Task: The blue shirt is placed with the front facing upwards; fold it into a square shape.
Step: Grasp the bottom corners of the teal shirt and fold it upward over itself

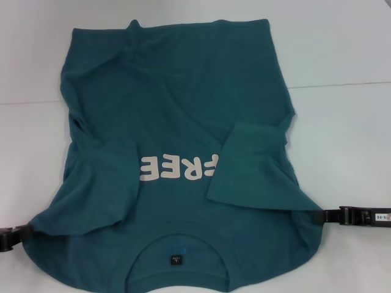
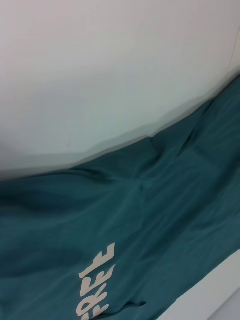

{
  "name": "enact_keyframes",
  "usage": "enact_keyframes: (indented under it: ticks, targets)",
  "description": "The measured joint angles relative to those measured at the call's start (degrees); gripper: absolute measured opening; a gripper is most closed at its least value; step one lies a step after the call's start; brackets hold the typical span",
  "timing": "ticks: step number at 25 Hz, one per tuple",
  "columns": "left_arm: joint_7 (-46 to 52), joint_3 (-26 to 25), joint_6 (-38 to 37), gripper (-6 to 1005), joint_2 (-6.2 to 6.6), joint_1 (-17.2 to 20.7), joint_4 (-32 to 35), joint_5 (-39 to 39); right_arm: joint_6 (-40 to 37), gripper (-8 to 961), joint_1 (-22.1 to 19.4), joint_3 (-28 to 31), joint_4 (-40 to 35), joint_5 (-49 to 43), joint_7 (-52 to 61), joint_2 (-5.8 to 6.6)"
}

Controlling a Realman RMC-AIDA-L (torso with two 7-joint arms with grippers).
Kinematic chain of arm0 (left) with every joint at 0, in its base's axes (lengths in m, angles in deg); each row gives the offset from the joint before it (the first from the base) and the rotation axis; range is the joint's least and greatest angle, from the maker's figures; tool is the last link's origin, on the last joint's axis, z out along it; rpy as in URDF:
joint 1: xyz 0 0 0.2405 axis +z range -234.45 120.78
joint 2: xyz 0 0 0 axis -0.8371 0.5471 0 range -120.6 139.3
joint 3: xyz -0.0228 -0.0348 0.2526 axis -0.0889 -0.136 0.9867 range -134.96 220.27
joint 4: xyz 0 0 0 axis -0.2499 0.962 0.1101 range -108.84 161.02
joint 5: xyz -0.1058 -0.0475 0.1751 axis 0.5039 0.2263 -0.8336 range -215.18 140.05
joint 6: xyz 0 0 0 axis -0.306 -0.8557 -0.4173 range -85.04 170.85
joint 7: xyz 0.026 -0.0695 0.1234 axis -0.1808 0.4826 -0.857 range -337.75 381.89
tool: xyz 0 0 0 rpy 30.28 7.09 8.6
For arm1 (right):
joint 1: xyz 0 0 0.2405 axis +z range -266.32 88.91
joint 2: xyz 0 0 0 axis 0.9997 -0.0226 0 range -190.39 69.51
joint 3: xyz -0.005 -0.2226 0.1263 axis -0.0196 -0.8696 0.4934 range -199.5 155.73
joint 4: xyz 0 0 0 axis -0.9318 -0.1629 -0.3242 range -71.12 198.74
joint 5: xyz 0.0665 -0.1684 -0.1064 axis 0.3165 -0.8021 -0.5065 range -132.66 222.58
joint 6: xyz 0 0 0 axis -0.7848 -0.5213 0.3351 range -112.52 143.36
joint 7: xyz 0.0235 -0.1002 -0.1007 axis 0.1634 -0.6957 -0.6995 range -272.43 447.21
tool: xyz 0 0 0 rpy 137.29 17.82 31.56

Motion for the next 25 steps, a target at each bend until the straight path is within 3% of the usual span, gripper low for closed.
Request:
enact_keyframes:
  ticks: [11, 25]
  targets:
    - [2.3, -0.4, -3.5, -1, 0.10, 0.3, 1.5, 0.0, -4.7, -1, -3.6, 3.3, -0.9, 1.0, -1.6, 0.37]
    - [10.1, -0.7, -9.3, -1, 0.05, 1.4, 5.5, -3.0, -11.6, 0, -12.9, 13.1, -3.4, 1.3, -5.2, 1.23]
